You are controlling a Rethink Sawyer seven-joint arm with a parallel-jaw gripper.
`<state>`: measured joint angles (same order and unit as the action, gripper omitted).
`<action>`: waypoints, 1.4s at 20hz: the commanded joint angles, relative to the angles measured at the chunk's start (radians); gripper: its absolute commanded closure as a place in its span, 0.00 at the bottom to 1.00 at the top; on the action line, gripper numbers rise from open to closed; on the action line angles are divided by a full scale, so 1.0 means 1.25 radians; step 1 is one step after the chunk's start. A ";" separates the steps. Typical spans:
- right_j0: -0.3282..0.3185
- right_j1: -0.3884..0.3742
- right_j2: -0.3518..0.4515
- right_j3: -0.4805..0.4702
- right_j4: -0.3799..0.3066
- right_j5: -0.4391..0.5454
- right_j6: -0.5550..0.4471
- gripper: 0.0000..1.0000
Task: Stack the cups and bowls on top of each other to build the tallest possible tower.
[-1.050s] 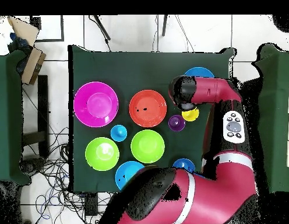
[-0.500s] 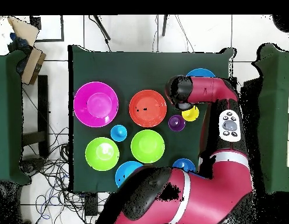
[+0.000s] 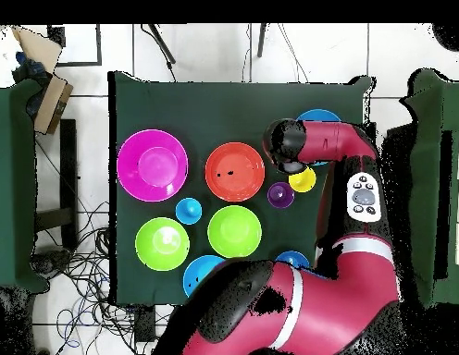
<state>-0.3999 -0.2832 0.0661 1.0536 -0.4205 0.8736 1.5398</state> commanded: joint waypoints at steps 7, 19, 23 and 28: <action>-0.003 0.042 0.082 -0.062 0.011 0.115 -0.104 0.00; -0.001 0.049 0.088 -0.092 0.016 0.154 -0.111 0.00; 0.003 0.055 0.085 -0.108 0.014 0.183 -0.115 0.00; 0.008 0.066 0.078 -0.140 0.011 0.222 -0.115 0.00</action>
<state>-0.4008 -0.2236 0.0736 0.9258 -0.4165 1.0243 1.5398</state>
